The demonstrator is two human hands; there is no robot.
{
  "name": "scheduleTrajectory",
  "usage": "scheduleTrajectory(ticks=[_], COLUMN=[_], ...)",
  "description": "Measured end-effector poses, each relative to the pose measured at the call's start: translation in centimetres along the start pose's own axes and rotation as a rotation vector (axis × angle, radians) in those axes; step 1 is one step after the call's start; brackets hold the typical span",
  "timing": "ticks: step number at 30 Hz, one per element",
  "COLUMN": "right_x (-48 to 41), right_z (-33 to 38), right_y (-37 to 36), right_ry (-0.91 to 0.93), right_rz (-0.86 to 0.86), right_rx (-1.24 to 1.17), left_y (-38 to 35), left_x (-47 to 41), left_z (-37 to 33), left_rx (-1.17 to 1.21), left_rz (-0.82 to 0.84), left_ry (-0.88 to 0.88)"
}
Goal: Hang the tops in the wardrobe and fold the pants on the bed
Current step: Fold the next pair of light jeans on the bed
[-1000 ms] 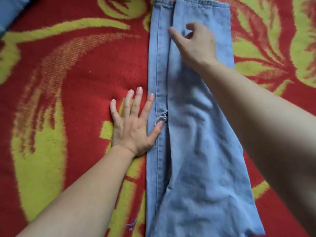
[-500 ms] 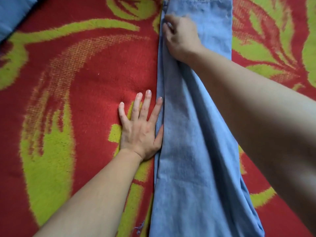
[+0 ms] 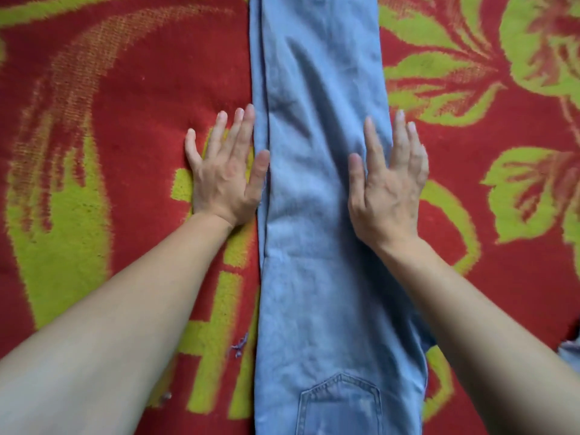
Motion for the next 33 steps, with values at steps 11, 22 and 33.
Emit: scheduleTrajectory(ticks=[11,22,33], right_x=[4.8,29.3,43.7], right_z=[-4.7,-7.5,-10.1], right_y=[0.2,9.0,15.0], right_ry=[-0.158,-0.414,-0.678], right_rz=[0.386,0.249,0.813], right_rx=[-0.038,-0.105,-0.468], left_y=[0.9,4.1,8.3], left_x=[2.3,30.8,46.9], left_z=[-0.3,-8.6,-18.8], left_rx=[0.019,-0.007,0.254], left_rz=[0.103,0.232,0.224], left_ry=[-0.021,0.416,0.94])
Point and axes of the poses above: each hand's wrist, its own x-axis away from the middle knuckle, its own y-axis out of the back of the hand, z = x × y, the point moved 1 cm from there along -x, towards the middle knuckle, and after that the axes turned 6 degrees about -z, right-handed, at the moved point
